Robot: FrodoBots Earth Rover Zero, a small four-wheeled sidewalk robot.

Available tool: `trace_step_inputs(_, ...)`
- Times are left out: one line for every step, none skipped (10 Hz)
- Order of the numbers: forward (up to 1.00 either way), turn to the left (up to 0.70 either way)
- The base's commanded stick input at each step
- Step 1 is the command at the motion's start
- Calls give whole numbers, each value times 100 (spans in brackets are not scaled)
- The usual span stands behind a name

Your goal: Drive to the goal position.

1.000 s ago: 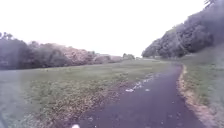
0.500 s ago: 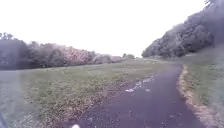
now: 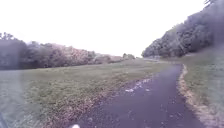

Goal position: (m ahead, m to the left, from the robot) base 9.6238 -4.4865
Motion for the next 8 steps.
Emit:
trace_step_inputs(0,-45)
trace_step_inputs(0,-45)
trace_step_inputs(0,-45)
trace_step_inputs(0,-45)
trace_step_inputs(0,-45)
trace_step_inputs(0,-45)
trace_step_inputs(0,-45)
trace_step_inputs(0,-45)
